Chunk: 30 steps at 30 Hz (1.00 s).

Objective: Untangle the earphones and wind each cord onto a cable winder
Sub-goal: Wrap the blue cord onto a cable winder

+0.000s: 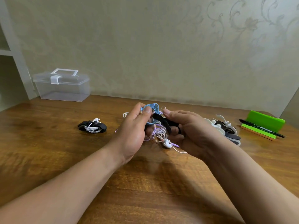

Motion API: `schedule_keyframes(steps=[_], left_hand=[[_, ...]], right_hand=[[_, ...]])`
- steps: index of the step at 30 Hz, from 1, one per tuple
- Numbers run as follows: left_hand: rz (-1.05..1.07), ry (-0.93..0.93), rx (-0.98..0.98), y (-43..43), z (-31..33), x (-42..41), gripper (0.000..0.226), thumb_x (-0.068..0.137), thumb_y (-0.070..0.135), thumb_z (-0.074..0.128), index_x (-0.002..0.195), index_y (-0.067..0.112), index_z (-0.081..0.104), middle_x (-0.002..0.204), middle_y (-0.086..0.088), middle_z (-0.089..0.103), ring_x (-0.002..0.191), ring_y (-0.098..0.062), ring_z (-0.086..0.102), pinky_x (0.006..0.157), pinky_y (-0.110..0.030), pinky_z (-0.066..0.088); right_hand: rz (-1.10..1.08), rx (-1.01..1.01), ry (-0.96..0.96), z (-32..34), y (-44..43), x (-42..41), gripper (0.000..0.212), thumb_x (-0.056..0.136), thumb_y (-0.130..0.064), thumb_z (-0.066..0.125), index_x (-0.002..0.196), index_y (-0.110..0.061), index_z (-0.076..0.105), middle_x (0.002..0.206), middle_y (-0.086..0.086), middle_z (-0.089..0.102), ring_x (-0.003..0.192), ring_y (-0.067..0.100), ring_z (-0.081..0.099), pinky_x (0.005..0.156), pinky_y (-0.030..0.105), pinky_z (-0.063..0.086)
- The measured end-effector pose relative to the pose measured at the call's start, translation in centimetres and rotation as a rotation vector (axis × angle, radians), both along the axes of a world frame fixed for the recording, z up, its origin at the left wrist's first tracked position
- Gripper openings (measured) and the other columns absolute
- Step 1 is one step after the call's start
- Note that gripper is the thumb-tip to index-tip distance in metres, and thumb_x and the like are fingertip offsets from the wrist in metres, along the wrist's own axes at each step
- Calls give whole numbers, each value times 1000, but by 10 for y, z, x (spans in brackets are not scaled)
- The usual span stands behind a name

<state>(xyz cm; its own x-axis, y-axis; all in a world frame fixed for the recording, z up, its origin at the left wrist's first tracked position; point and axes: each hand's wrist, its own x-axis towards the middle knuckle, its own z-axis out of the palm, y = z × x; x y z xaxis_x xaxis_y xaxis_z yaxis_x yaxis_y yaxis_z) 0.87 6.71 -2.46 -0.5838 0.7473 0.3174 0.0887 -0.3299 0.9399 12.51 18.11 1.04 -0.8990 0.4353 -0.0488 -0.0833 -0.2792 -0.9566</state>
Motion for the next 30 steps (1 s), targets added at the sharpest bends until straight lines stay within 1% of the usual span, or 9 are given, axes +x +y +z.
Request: schedule_keyframes(steps=[2,4,7,13,17,20,24,27,30], left_hand=[[28,41,-9,0,1,-1,33,112,28,41,84,31,60,72,12,56,65,-12,47,64,-31,40],[46,82,-22,0,0,-1,33,112,28,41,83,32,57,72,13,56,65,-13,48,64,-33,41],[69,167,-35,0,-2,-2,32,112,31,41,85,34,57,75,4,55,69,-21,48,68,-40,41],[54,204,-58,0,-5,-5,21,112,33,41,102,22,56,81,-1,56,70,-19,54,69,-42,46],[48,161,-44,0,-3,-6,22,112,27,39,105,11,53,75,-6,54,64,-19,51,59,-34,43],[25,142,-38,1,-2,-5,23,112,31,41,103,15,55,78,-13,57,69,-26,52,66,-42,44],[34,149,-72,2,-3,-4,31,100,47,45,105,18,55,80,-22,61,74,-30,57,74,-49,46],[45,128,-86,3,-4,-4,30,106,42,45,105,13,52,77,-15,60,74,-30,58,72,-49,47],[71,102,-83,4,-5,-3,24,112,29,41,100,12,52,66,2,61,67,-26,58,68,-44,49]], right_hand=[[-14,-2,-18,-2,1,-1,13,105,-12,55,101,-1,58,72,8,51,47,6,38,35,15,28],[-31,-6,-30,-2,0,-2,13,105,-12,56,99,-2,60,72,8,52,47,6,38,35,15,28],[-40,-23,-39,-2,-3,-2,15,104,-14,58,105,-2,66,75,7,56,49,6,40,36,16,30],[-54,-38,-35,-8,-16,-5,19,106,-16,57,110,-1,69,75,9,61,48,6,46,38,16,34],[-59,-62,-4,-10,-18,-6,20,106,-17,56,103,-3,71,72,8,63,47,7,49,38,16,38],[-44,-108,20,-10,-20,-7,19,105,-15,56,110,-2,69,81,12,66,51,11,50,37,16,36],[-88,-154,45,-10,-22,-8,17,105,-10,56,107,1,69,89,16,65,58,15,47,36,16,35],[-118,-174,45,-10,-23,-9,18,105,-8,56,112,4,67,92,19,63,59,15,45,36,16,37],[-133,-150,29,-12,-21,-10,20,105,-9,56,115,4,66,89,18,64,56,14,44,35,15,33]])
